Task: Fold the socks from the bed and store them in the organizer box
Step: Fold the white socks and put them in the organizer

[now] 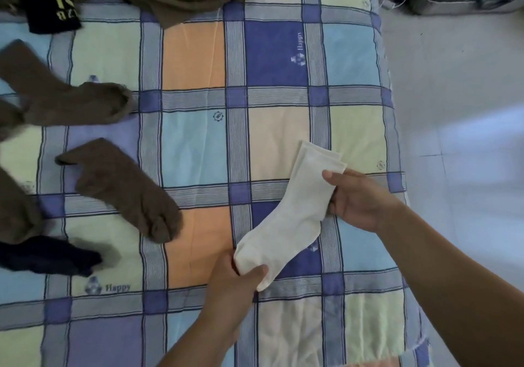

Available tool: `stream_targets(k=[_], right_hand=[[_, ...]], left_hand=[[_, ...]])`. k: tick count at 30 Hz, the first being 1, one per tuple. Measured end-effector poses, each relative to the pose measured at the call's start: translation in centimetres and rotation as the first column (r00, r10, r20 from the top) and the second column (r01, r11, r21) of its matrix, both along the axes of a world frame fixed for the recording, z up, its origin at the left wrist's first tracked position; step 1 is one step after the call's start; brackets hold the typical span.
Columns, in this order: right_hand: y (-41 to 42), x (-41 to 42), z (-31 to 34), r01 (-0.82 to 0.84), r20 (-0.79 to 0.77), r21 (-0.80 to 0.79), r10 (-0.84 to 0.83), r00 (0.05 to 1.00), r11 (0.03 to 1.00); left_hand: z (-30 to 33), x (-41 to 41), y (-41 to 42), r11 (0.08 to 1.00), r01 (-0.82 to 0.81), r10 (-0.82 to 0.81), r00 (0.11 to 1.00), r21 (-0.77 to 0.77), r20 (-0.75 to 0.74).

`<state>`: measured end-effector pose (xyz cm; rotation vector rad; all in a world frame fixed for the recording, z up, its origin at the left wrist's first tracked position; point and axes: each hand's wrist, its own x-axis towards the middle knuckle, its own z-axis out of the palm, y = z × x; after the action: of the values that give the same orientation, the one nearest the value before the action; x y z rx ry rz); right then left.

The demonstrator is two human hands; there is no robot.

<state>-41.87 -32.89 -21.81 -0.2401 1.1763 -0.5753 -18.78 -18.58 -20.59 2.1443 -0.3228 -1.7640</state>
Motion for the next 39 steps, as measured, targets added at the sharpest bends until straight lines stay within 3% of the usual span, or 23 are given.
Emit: stream_targets(k=[2,5,9,12,15,22,26,28,31,36,39], right_hand=[[0.2,1.2,-0.3,-0.026,-0.005,0.026,0.026,1.0,0.999],[0.3,2.2,-0.6,0.108,-0.086,0.045,-0.104,0.991,0.993],[1.7,3.0,-1.1,0.39,-0.053,0.054,-0.387,0.921,0.919],[2.6,4.2,-1.4,0.485,-0.058,0.044,-0.482,0.874,0.873],[2.6,4.9,-1.4,0.54,-0.084,0.028,-0.536,0.84,0.841],[2.7,5.1,-0.8,0.545,-0.115,0.048,-0.538,0.835,0.837],[2.6,4.8,-0.2,0.566,-0.001,0.102,-0.569,0.822,0.818],[2.6,4.1,0.0,0.55,0.102,0.127,-0.562,0.821,0.826],[2.7,3.4,-0.1,0.509,0.17,0.125,-0.523,0.835,0.852],[3.0,4.1,-0.8,0.436,0.09,0.036,-0.437,0.895,0.899],[2.6,4.3,-1.1,0.464,0.012,0.033,-0.465,0.885,0.885]], left_hand=[[-0.4,0.5,-0.1,1.0,0.02,-0.02,1.0,-0.001,-0.011],[-0.8,2.0,0.0,1.0,-0.001,0.002,0.998,0.003,-0.059],[-0.3,4.8,-1.5,0.971,-0.23,0.225,0.971,-0.058,-0.078],[0.6,5.4,-3.4,0.922,-0.379,0.366,0.92,-0.079,-0.141],[1.9,4.3,-5.1,0.912,-0.396,0.379,0.912,-0.105,-0.156],[6.1,-1.9,-9.7,0.93,-0.112,0.12,0.993,-0.351,0.002],[6.8,-6.1,-11.7,0.919,0.144,-0.111,0.988,-0.368,0.109],[6.0,-7.6,-12.1,0.893,0.255,-0.247,0.967,-0.371,0.07],[4.6,-8.7,-12.1,0.86,0.281,-0.329,0.943,-0.427,-0.041],[3.0,-9.0,-10.9,0.744,0.45,-0.49,0.87,-0.494,0.054],[2.5,-7.8,-10.4,0.772,0.43,-0.441,0.893,-0.468,0.092]])
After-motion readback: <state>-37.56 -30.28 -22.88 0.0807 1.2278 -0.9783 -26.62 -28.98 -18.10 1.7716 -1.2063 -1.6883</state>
